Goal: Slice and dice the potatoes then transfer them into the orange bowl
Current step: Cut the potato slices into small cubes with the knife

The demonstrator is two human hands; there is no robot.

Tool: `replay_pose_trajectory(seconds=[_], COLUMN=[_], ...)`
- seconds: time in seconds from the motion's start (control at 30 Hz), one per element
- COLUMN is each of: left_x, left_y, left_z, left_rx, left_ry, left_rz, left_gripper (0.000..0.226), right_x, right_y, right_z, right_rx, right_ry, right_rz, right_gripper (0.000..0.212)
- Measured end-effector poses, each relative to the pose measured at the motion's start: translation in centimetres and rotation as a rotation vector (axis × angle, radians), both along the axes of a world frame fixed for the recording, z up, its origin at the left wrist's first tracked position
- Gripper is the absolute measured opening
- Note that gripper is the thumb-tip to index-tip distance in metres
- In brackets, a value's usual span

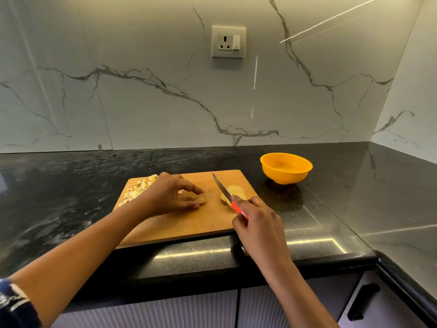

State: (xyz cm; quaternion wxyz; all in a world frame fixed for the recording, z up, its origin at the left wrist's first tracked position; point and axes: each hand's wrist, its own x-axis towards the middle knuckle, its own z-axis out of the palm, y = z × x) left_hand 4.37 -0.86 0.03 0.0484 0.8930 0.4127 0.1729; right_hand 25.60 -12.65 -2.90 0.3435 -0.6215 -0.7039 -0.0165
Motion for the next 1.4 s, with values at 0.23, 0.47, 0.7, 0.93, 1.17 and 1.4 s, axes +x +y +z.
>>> replay_pose_trajectory(seconds=[0.23, 0.47, 0.7, 0.93, 1.17, 1.4], left_x=[-1.8, -1.6, -1.5, -1.5, -1.5, -1.5], left_y=[-1.9, -1.7, -1.5, -1.7, -1.7, -1.7], left_z=[-1.5, -1.4, -1.3, -1.1, -1.0, -0.9], left_rx=[0.326, 0.269, 0.258, 0.273, 0.234, 0.218], left_ry=[0.107, 0.239, 0.265, 0.292, 0.317, 0.321], left_rz=[-0.07, -0.059, -0.057, -0.04, -0.021, -0.015], left_gripper=[0.066, 0.08, 0.081, 0.087, 0.094, 0.094], right_x=[-2.0, -2.5, -3.0, -3.9, -2.3, -1.0], right_y=[-0.9, -0.5, 0.1, 0.2, -2.9, -2.6], right_z=[0.0, 0.4, 1.3, 2.1, 2.9, 4.7], right_rx=[0.018, -0.015, -0.043, -0.082, -0.085, -0.111], right_ry=[-0.034, -0.116, -0.227, -0.333, -0.302, -0.262], right_rz=[0.077, 0.086, 0.118, 0.167, 0.155, 0.155], right_gripper=[0.046, 0.045, 0.041, 0.034, 0.038, 0.04])
